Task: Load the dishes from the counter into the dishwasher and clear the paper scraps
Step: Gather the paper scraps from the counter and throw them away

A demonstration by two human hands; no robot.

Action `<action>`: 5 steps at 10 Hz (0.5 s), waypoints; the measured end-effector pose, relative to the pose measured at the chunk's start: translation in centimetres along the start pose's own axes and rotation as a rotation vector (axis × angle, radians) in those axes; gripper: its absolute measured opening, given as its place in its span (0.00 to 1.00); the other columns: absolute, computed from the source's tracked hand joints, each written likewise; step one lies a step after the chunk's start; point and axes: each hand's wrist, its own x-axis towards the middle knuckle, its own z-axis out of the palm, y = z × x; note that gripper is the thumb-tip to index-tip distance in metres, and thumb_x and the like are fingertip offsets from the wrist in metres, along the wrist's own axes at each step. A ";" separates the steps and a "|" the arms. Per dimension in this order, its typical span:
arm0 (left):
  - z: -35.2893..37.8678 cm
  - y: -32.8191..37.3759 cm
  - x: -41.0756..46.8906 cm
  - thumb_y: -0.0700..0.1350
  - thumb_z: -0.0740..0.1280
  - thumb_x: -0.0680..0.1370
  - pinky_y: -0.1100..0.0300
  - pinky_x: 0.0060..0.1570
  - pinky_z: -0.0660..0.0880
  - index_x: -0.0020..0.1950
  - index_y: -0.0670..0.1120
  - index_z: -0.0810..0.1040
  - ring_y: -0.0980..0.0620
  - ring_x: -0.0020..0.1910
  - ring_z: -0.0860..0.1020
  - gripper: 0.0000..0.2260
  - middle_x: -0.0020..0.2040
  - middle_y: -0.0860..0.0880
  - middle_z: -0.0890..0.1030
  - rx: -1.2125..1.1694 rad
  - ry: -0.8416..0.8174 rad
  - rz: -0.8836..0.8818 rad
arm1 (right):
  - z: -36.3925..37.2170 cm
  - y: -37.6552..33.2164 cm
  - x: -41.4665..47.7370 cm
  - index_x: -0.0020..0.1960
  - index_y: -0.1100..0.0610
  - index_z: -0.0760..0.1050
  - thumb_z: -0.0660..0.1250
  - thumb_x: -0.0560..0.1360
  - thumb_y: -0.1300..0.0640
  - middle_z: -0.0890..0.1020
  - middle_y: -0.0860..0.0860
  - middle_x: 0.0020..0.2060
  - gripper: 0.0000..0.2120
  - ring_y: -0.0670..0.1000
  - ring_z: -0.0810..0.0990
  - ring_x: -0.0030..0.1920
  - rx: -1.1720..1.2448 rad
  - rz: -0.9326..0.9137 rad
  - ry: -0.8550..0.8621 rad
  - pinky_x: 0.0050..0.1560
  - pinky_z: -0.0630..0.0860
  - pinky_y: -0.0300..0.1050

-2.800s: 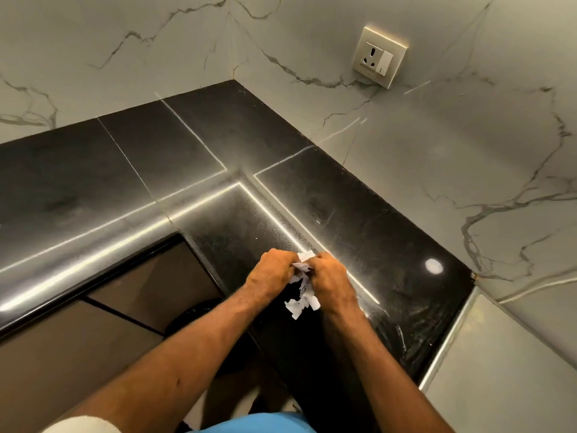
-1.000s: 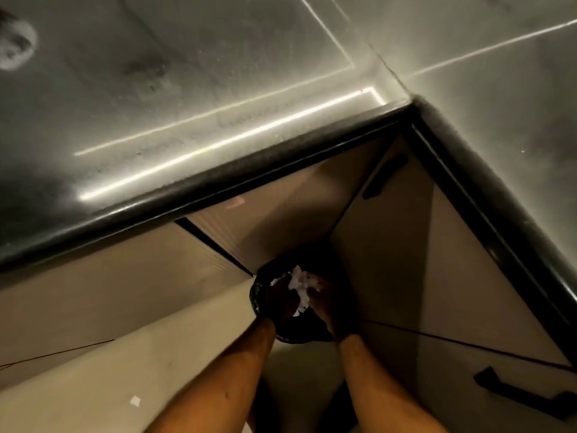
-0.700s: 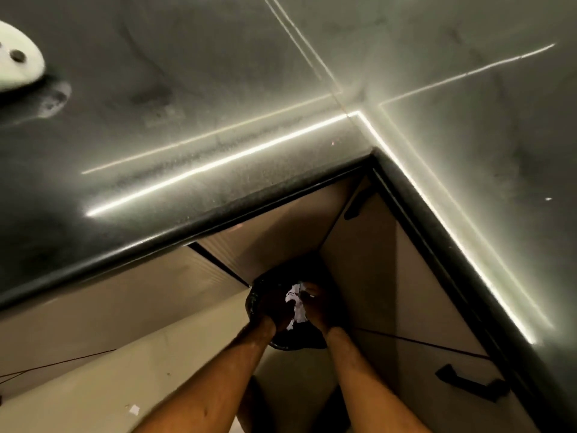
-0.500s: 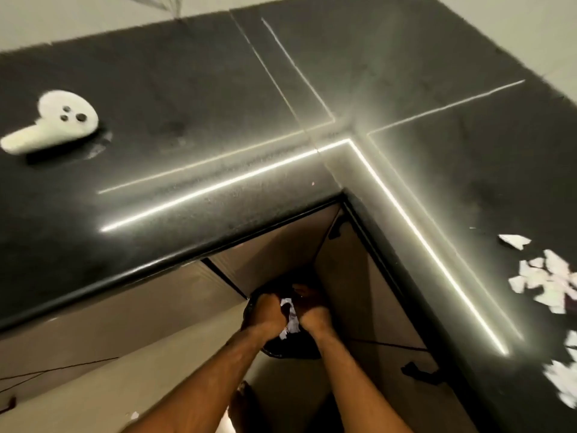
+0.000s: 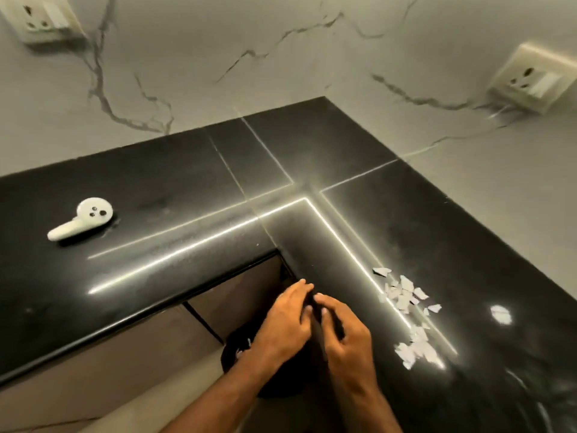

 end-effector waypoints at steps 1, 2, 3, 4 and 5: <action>-4.6 7.8 -1.4 0.60 0.67 0.79 0.54 0.79 0.54 0.84 0.48 0.51 0.50 0.82 0.51 0.40 0.84 0.48 0.51 -0.009 -0.320 0.059 | -5.8 1.8 -1.2 0.72 0.46 0.74 0.69 0.81 0.58 0.74 0.40 0.72 0.21 0.44 0.70 0.75 -0.199 0.051 0.062 0.74 0.71 0.54; -6.3 12.6 -1.3 0.64 0.73 0.73 0.46 0.77 0.60 0.83 0.40 0.47 0.43 0.83 0.48 0.52 0.84 0.41 0.47 0.275 -0.492 -0.011 | -9.0 5.9 -3.4 0.83 0.46 0.55 0.64 0.79 0.37 0.55 0.44 0.83 0.38 0.46 0.50 0.83 -0.482 0.165 0.092 0.81 0.54 0.59; -6.4 15.1 -0.9 0.63 0.77 0.70 0.45 0.72 0.68 0.80 0.39 0.61 0.39 0.80 0.59 0.49 0.80 0.38 0.60 0.579 -0.541 0.043 | -12.2 8.6 -5.6 0.84 0.46 0.36 0.54 0.71 0.22 0.37 0.45 0.83 0.52 0.47 0.36 0.82 -0.628 0.342 0.043 0.82 0.43 0.60; -6.1 16.5 -0.1 0.62 0.79 0.69 0.47 0.69 0.70 0.74 0.43 0.72 0.40 0.76 0.66 0.41 0.74 0.42 0.70 0.735 -0.572 0.099 | -12.8 9.5 -6.6 0.82 0.47 0.29 0.50 0.69 0.17 0.31 0.45 0.81 0.56 0.48 0.31 0.81 -0.690 0.352 0.009 0.82 0.40 0.60; -5.6 17.3 0.5 0.60 0.81 0.67 0.47 0.66 0.74 0.69 0.44 0.77 0.43 0.72 0.71 0.36 0.68 0.46 0.77 0.798 -0.615 0.090 | -12.8 9.8 -5.5 0.83 0.51 0.31 0.50 0.71 0.17 0.34 0.49 0.82 0.57 0.50 0.34 0.82 -0.761 0.284 -0.014 0.82 0.44 0.60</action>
